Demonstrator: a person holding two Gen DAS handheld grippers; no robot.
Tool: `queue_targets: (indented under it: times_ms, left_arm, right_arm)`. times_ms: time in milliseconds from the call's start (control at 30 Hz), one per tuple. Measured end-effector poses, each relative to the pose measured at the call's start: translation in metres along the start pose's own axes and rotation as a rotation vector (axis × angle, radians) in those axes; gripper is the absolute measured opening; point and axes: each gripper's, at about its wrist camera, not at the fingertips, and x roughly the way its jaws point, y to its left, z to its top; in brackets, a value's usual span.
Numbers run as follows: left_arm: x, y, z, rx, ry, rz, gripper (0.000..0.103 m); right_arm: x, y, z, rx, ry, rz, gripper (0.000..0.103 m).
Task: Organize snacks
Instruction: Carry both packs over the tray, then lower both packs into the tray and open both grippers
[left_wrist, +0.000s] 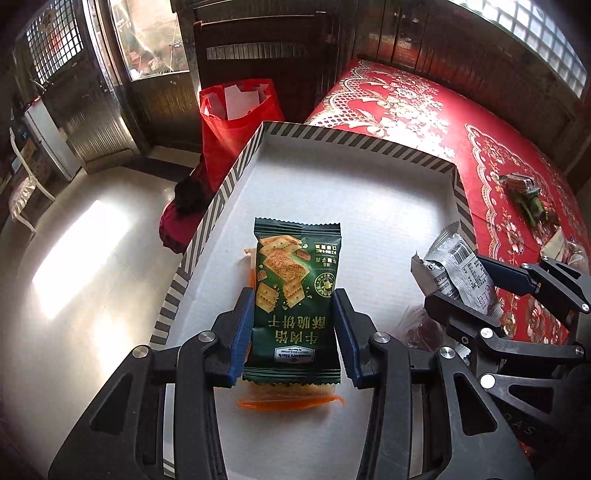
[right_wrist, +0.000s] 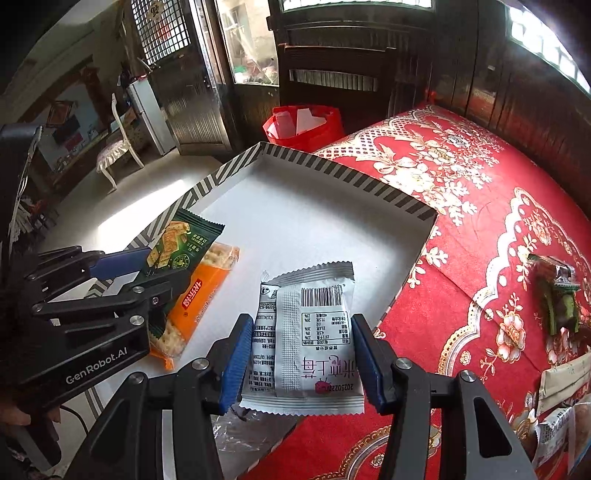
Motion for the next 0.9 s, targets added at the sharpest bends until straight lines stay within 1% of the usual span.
queue_targets:
  times_ms: [100, 167, 267, 367, 633, 700, 900]
  left_arm:
    - [0.002, 0.001, 0.0, -0.008, 0.002, 0.004, 0.041]
    - [0.005, 0.003, 0.0, -0.025, 0.017, -0.002, 0.042]
    - [0.008, 0.004, -0.001, -0.032, 0.033, -0.006, 0.042]
    - [0.006, 0.003, -0.001, -0.029, 0.023, 0.002, 0.042]
    - [-0.011, -0.001, 0.002, -0.026, -0.03, 0.018, 0.042]
    - [-0.017, -0.003, 0.003, -0.025, -0.047, 0.013, 0.045]
    - [-0.034, -0.013, 0.006, -0.014, -0.087, 0.01, 0.045]
  right_arm:
    - [0.007, 0.002, 0.003, 0.001, 0.009, 0.009, 0.052]
    - [0.011, 0.003, 0.004, 0.003, 0.016, 0.013, 0.052]
    - [0.015, 0.003, 0.006, 0.024, 0.023, 0.023, 0.056]
    - [0.014, 0.002, 0.003, 0.048, 0.02, 0.036, 0.057]
    - [-0.012, 0.001, -0.007, 0.065, -0.017, 0.042, 0.057]
    - [-0.02, 0.0, -0.009, 0.072, -0.034, 0.041, 0.057]
    - [-0.044, -0.009, -0.015, 0.092, -0.077, 0.022, 0.057]
